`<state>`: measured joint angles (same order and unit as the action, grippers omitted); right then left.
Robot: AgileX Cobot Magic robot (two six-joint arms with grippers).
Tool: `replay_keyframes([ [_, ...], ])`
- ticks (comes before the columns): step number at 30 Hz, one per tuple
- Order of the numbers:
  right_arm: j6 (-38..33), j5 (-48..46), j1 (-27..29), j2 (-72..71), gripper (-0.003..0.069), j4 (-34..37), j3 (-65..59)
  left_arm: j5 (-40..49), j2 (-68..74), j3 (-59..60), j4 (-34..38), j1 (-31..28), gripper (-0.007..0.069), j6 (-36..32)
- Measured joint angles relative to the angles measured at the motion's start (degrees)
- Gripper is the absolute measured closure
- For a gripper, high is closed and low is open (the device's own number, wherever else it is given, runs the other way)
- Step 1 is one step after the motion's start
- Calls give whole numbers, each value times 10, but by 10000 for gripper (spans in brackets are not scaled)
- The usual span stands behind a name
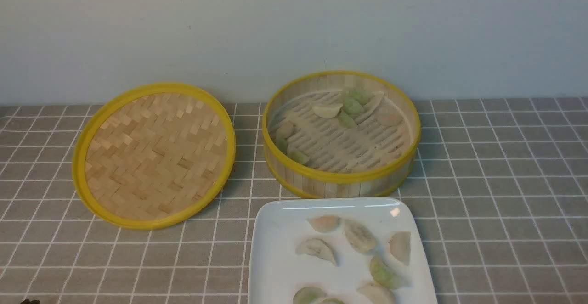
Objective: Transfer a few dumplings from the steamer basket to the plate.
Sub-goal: Use the right arm to grab a dumpling from inside the steamer
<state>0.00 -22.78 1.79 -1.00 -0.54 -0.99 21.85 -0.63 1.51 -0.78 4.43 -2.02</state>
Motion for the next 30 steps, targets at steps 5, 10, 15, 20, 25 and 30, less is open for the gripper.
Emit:
replay_keyframes([
  [5, 0, 0, 0, 0, 673, 0, 0, 0, 0, 0, 0, 0, 629, 0],
  [10, 0, 0, 0, 0, 673, 0, 0, 0, 0, 0, 0, 0, 629, 0],
  [15, 0, 0, 0, 0, 673, 0, 0, 0, 0, 0, 0, 0, 629, 0],
  [20, 0, 0, 0, 0, 673, 0, 0, 0, 0, 0, 0, 0, 629, 0],
  [25, 0, 0, 0, 0, 673, 0, 0, 0, 0, 0, 0, 0, 629, 0],
  [30, 8, 13, 0, 0, 673, 17, -2, 0, 0, 0, 0, 0, 629, 0],
])
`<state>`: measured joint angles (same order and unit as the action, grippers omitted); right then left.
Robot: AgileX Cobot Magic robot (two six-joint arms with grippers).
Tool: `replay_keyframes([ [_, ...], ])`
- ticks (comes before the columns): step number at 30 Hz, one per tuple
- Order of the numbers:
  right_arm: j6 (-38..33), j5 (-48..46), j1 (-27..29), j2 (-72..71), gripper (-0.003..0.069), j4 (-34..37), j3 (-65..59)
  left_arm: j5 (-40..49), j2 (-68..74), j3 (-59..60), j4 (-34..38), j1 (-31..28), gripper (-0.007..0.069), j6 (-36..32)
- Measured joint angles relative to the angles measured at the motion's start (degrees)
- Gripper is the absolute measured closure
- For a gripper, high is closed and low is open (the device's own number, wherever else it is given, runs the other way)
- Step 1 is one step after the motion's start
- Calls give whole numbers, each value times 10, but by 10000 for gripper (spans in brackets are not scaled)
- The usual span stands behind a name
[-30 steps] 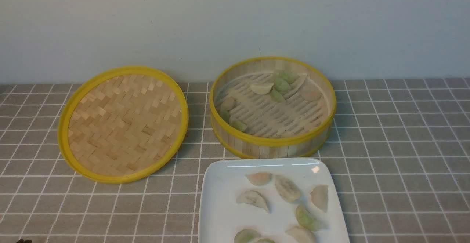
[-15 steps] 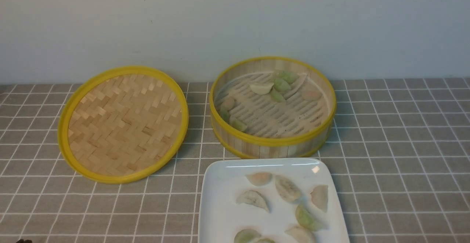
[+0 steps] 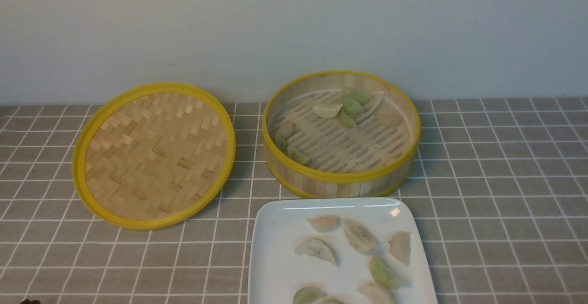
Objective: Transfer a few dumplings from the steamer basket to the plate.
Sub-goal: Use the right arm to grab a dumpling from inside the steamer
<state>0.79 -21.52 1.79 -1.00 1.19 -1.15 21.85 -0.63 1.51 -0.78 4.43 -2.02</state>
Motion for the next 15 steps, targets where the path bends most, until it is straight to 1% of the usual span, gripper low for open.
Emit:
replay_keyframes([
  [2, 20, 19, 0, 0, 673, 39, -3, 0, 0, 0, 0, 0, 629, 0],
  [5, 93, 88, 0, 0, 673, 193, -4, 0, 0, 0, 0, 0, 629, 0],
  [6, 109, 115, 0, 0, 673, 232, -4, 0, 0, 0, 0, 0, 629, 0],
  [7, 128, 146, 0, 0, 673, 289, -4, 0, 0, 0, 0, 0, 629, 0],
  [9, 139, 195, 0, 0, 673, 373, -4, 0, 0, 0, 0, 0, 629, 0],
  [11, 131, 227, 0, 0, 673, 417, -4, 0, 0, 0, 0, 0, 629, 0],
  [15, 101, 271, 0, 0, 673, 447, -4, 0, 0, 0, 0, 0, 629, 0],
])
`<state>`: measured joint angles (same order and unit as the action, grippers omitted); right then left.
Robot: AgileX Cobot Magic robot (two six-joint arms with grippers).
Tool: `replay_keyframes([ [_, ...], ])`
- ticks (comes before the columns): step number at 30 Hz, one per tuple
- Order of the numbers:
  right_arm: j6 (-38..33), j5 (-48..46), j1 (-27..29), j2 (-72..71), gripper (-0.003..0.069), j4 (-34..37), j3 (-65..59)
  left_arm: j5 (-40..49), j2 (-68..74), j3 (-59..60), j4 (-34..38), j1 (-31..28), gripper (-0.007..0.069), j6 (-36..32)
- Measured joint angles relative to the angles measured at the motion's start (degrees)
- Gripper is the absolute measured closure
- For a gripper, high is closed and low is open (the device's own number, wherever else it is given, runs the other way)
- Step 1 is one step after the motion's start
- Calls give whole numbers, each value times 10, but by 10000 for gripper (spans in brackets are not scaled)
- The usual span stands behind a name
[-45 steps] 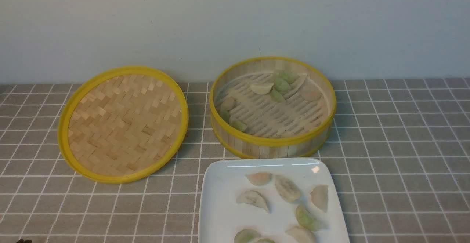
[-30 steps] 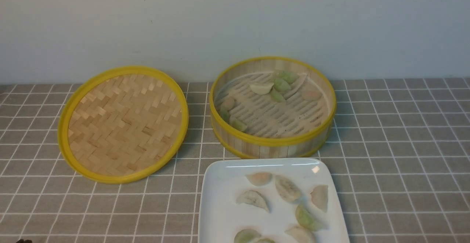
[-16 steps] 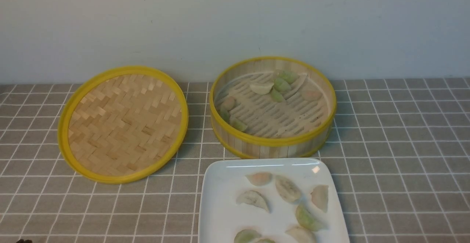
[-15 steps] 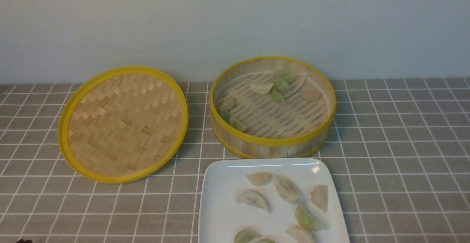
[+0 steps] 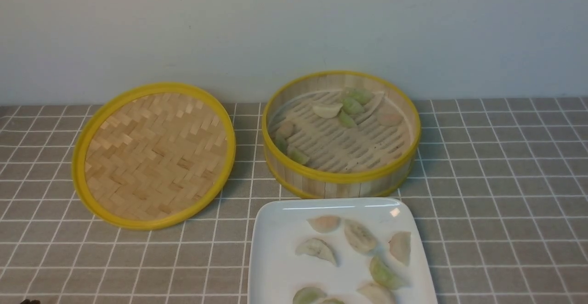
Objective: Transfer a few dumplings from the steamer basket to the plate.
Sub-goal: Use the right arm to grab a dumpling from inside the steamer
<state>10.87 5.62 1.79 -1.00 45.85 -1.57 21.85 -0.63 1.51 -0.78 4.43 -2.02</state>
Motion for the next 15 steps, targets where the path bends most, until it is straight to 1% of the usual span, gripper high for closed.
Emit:
replay_keyframes([
  [4, 15, 84, 0, 0, 673, 37, 0, 0, 0, 0, 0, 0, 629, 0],
  [6, 17, 89, 0, 0, 673, 38, 3, 0, 0, 0, 0, 0, 629, 0],
  [9, -11, 7, 0, 27, 673, -37, 83, 0, 0, 0, 0, 0, 629, 0],
  [10, -29, -43, 0, 52, 673, -72, 121, 0, 0, 0, 0, 0, 629, 0],
  [13, -67, -176, 0, 170, 673, -171, 247, 0, 0, 0, 0, 0, 629, 0],
  [15, -91, -268, 0, 249, 673, -209, 318, 0, 0, 0, 0, 0, 629, 0],
])
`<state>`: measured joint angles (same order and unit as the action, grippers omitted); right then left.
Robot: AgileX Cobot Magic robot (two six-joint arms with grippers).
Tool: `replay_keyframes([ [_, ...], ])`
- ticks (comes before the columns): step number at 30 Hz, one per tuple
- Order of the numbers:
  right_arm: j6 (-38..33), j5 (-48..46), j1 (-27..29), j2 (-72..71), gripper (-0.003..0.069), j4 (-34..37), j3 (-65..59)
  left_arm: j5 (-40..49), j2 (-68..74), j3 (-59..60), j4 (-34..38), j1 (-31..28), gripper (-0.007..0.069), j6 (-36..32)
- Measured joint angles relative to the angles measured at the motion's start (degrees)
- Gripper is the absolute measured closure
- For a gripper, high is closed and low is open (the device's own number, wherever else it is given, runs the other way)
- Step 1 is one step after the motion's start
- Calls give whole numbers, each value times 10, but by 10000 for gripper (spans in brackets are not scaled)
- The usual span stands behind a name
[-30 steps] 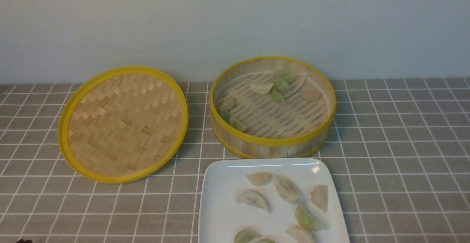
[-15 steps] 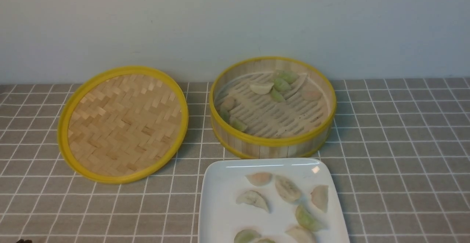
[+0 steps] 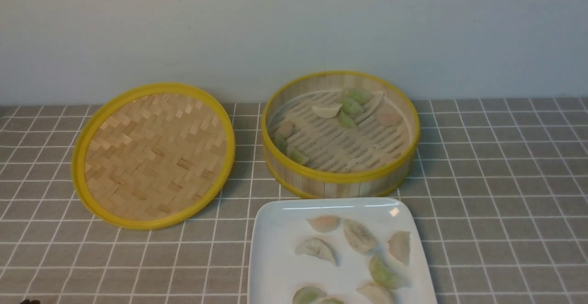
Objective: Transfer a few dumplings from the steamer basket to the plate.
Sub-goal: Use the right arm to grab a dumpling from inside the steamer
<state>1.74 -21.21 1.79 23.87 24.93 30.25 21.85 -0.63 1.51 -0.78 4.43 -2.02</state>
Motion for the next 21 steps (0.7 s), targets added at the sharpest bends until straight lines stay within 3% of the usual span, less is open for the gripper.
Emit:
replay_keyframes([
  [3, -57, -164, 0, 178, 673, -47, 148, 0, 0, 0, 0, 0, 629, 0],
  [5, -70, -199, 0, 231, 673, -52, 191, 0, 0, 0, 0, 0, 629, 0],
  [8, -115, -328, -2, 414, 673, -54, 341, 0, 0, 0, 0, 0, 629, 0],
  [12, -123, -427, -35, 593, 672, -77, 501, 0, 0, 0, 0, 0, 629, 0],
  [15, -109, -483, -76, 699, 671, -107, 605, 0, 0, 0, 0, 0, 629, 0],
  [21, -76, -497, -153, 893, 669, -191, 819, 0, 0, 0, 0, 0, 629, 0],
])
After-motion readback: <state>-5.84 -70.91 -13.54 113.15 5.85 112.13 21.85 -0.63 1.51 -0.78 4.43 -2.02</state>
